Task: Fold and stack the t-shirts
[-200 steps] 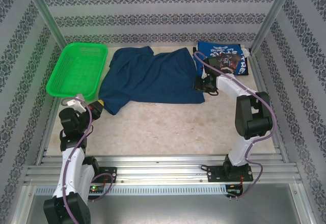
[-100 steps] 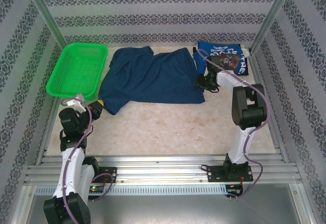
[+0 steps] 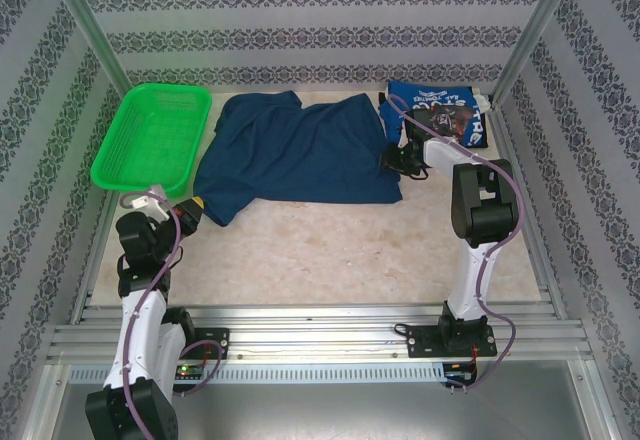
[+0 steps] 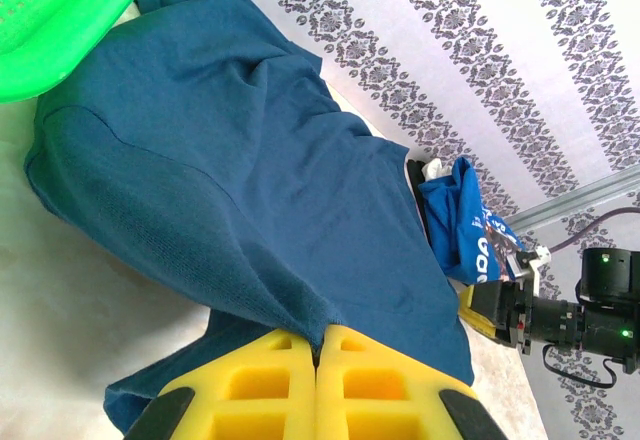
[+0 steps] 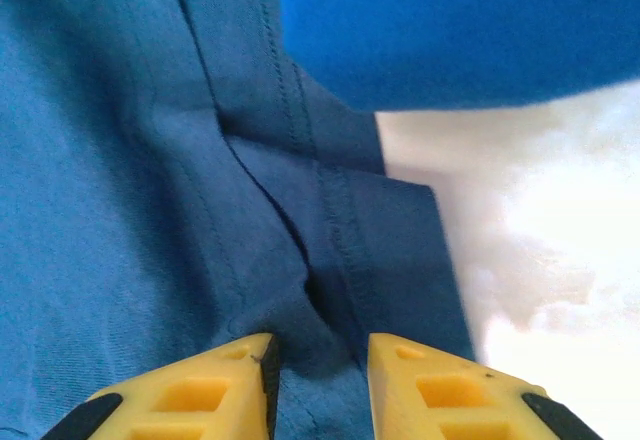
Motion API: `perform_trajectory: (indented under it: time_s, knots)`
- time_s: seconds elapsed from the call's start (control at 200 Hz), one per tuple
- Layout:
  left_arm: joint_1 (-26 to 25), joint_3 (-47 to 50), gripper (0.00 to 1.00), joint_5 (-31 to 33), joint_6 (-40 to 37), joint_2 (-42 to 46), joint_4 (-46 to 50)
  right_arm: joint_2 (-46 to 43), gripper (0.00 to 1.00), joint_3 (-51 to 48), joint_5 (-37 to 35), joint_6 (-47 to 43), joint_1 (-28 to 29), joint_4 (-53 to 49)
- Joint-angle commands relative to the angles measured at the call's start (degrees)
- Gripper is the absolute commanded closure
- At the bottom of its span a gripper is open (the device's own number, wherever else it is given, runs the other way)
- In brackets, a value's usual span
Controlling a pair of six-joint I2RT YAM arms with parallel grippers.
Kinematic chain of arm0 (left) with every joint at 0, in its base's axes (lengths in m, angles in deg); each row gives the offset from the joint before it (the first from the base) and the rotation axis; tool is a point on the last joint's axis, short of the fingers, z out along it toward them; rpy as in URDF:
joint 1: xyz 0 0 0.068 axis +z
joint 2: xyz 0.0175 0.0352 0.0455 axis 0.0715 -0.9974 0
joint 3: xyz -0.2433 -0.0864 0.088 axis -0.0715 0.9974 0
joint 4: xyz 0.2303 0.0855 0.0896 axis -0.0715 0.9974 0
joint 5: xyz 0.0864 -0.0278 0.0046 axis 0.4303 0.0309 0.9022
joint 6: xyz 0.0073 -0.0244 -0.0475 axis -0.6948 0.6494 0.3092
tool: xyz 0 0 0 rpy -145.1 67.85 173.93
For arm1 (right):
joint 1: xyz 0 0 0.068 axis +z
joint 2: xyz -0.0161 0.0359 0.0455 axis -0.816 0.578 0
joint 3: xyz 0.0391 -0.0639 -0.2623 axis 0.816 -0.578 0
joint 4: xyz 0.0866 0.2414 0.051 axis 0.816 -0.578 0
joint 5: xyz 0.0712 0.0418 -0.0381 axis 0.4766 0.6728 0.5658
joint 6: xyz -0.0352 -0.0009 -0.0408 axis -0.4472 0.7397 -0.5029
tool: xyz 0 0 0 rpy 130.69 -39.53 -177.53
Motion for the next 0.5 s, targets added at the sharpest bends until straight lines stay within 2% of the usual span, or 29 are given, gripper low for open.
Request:
perform_trajectory:
  time_s: [0.0,0.32,0.495]
  knots:
    - [-0.5,-1.2,1.00,0.4,-1.5,0.7,0.4,-0.4,0.70,-0.6,2.4,-0.9,-0.1,2.2]
    - [-0.5,-0.9,1.00,0.2,-1.6,0.7,0.3,-1.4,0.80,-1.7,2.6,-2.2,-0.1,1.4]
    - [-0.5,-0.8,1.00,0.2,-1.6,0.7,0.4,-2.0,0.91,-2.5,2.7,-2.0,-0.2,1.7]
